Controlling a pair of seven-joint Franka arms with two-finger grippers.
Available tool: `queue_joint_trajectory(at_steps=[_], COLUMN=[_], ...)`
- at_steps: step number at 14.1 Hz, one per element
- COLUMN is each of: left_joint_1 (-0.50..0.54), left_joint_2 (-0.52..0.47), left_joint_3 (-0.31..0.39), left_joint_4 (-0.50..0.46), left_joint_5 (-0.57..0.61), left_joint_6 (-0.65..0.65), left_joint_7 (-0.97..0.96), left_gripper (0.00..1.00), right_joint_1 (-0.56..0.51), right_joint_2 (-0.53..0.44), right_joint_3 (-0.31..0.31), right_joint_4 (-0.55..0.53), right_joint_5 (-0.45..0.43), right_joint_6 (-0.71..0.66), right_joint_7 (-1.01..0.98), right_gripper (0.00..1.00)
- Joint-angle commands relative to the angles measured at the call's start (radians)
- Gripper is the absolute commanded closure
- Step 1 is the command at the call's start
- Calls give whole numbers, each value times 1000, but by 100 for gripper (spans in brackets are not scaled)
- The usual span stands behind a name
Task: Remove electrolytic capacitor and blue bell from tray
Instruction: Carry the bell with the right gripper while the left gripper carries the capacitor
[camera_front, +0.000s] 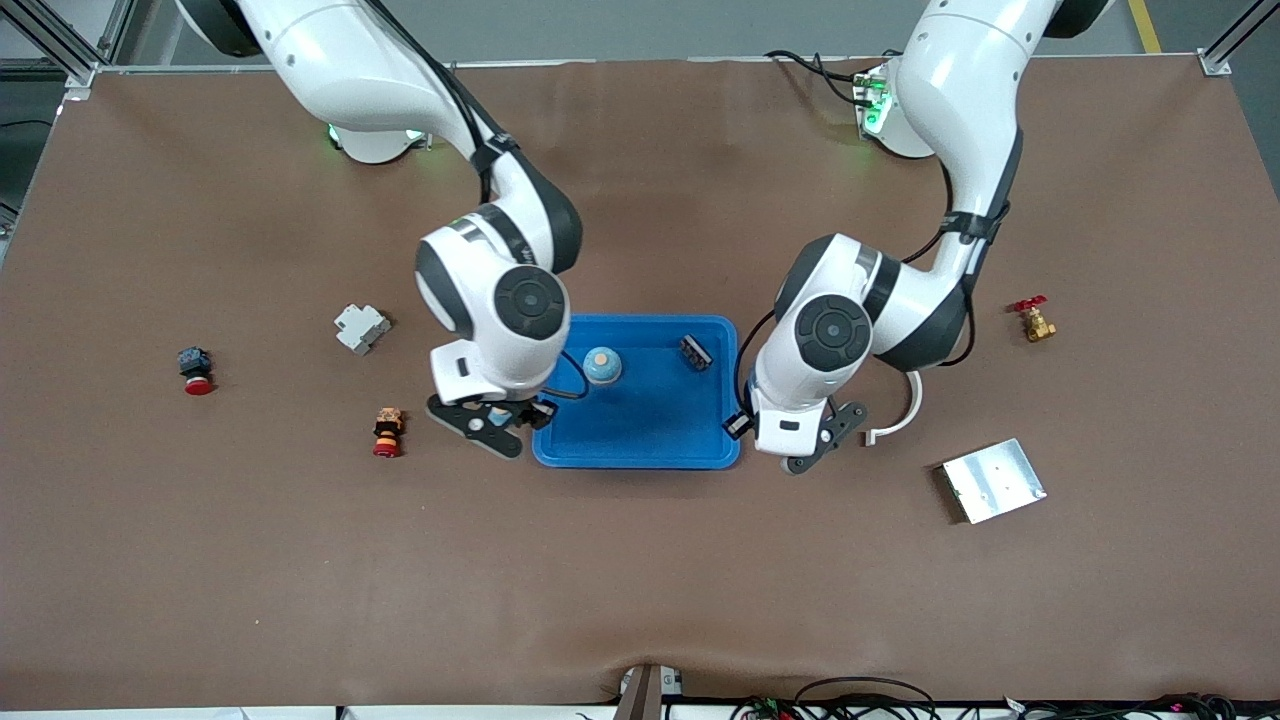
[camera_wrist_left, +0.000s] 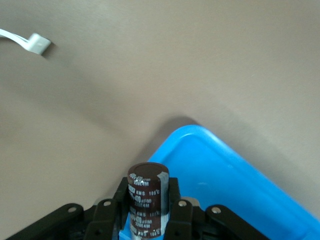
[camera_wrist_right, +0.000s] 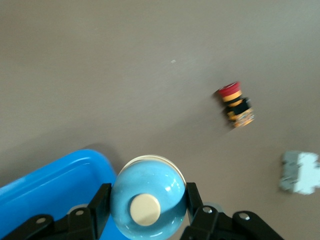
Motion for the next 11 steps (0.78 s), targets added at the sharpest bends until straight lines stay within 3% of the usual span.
queue_joint_trajectory(at_steps=[1,6,11], left_joint_1=[24,95,184], left_joint_2=[-59,-202,-321], left_joint_3=[-2,-6,-8], left_joint_4=[-52,-241,-382], left_joint_5=[22,126,126], left_joint_6=[-44,-43,-31], left_joint_7=[75,291,482], left_gripper=[92,92,93], right_joint_1=[-91,-228,-351], right_joint_2=[-192,-373,-482], right_joint_3=[20,20,20], right_joint_4=[-259,-508,-634], right_joint_5=[31,65,77], right_joint_6=[113,231,274], right_joint_7=[-102,-330,-571], right_gripper=[100,100,100])
